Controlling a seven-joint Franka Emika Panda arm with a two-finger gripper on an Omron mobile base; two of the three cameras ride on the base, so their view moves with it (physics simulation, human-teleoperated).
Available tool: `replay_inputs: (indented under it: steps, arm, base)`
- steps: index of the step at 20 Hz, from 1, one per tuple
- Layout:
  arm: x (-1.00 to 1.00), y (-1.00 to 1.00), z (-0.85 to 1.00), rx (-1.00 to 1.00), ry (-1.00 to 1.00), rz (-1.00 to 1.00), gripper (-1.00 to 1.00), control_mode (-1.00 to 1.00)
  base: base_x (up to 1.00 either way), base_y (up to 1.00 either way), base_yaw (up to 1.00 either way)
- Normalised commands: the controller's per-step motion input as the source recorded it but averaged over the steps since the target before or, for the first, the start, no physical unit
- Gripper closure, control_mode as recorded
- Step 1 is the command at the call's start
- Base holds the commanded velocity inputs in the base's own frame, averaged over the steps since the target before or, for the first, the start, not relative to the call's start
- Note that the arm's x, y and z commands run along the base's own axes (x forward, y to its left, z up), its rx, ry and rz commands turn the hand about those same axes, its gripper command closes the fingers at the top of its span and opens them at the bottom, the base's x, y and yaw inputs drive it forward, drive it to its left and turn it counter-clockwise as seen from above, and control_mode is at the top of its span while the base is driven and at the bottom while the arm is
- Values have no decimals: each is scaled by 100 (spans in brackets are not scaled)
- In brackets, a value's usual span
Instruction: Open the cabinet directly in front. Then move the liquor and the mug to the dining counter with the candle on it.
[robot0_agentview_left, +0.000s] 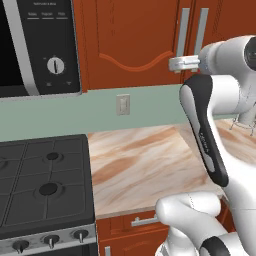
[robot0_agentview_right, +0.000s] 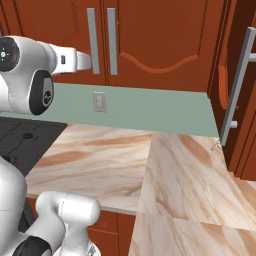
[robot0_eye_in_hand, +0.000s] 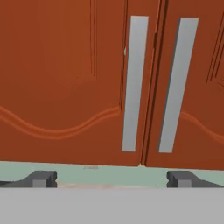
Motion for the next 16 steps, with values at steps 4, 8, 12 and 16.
replay_inputs:
  steps: [4,8,12,16]
  arm:
    - [25,0,5,0,0,-5,-100,-100]
    - [33,-2,0,0,0,-6,-100,-100]
    - [32,-9,0,0,0,-5,-100,-100]
    - [30,-15,0,0,0,-4,-100,-100]
  base:
    - [0,0,0]
    - [0,0,0]
    - [0,0,0]
    - [0,0,0]
